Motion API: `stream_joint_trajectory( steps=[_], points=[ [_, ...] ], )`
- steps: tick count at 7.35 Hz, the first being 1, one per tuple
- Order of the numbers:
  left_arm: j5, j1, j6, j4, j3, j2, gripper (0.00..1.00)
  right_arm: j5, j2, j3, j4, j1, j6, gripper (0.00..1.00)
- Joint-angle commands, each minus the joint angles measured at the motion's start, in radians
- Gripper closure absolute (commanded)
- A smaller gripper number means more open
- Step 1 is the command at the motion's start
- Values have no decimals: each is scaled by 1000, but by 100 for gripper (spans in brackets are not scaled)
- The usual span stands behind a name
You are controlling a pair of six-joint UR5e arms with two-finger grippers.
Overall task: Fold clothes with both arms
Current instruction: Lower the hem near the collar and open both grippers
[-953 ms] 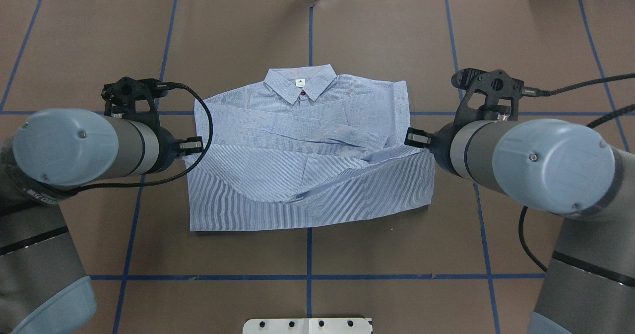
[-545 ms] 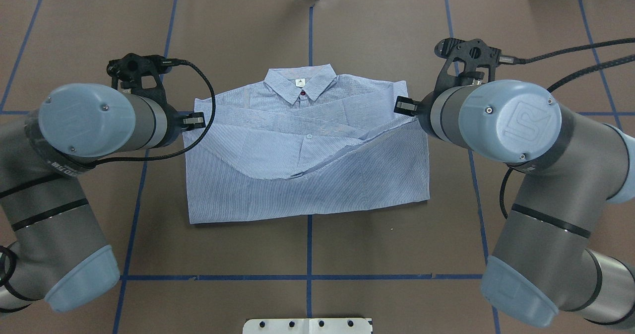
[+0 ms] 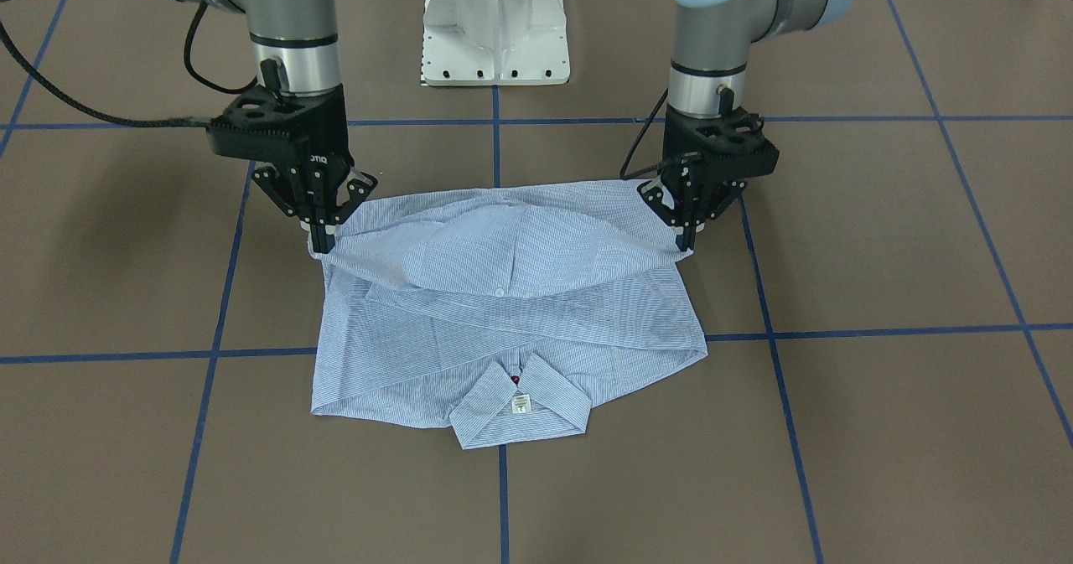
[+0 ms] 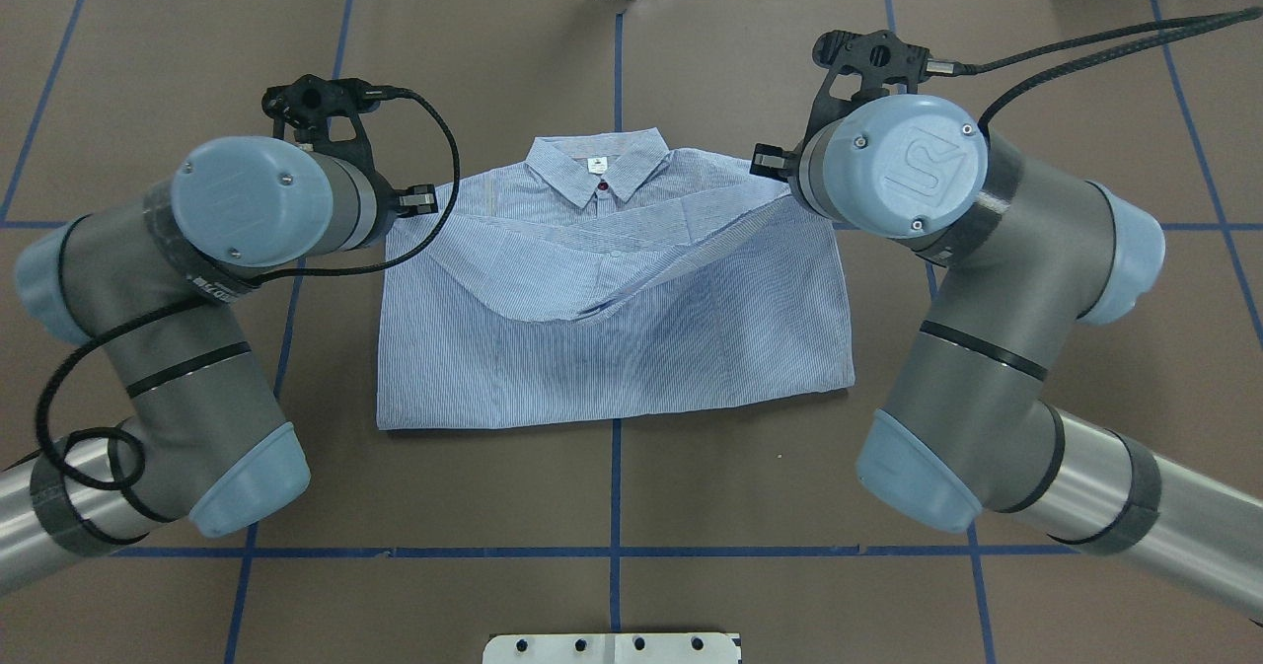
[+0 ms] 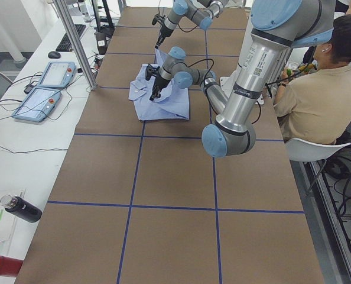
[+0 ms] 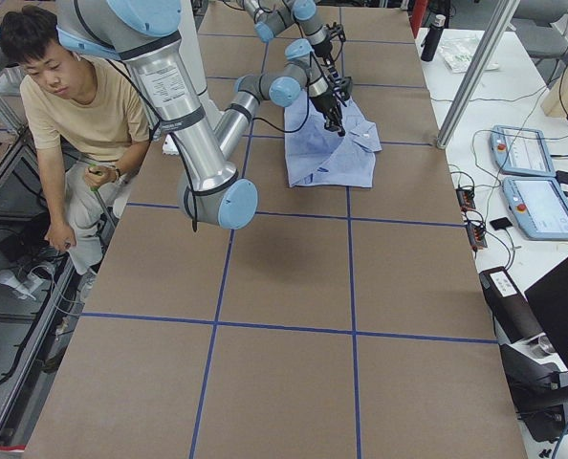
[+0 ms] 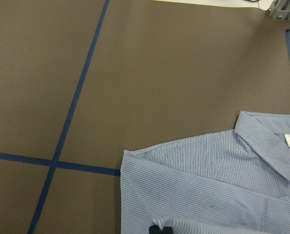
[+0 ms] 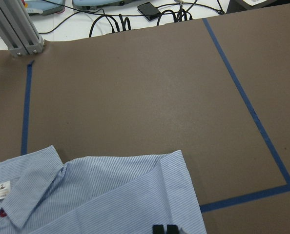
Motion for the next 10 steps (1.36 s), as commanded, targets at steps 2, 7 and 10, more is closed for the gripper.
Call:
stream_joint_trajectory(
  steps=[2,7,10],
  points=[
    [1,-28,113,-198,192,-5,100,69,-7,-175,195,63,-110,100],
    [-16,-71,254,-316,218,2,0,129,19,-298,263,106,-178,0],
    [-268,-122,330,-445,97,120,0,315,27,-211,252,151,-199,0]
  ],
)
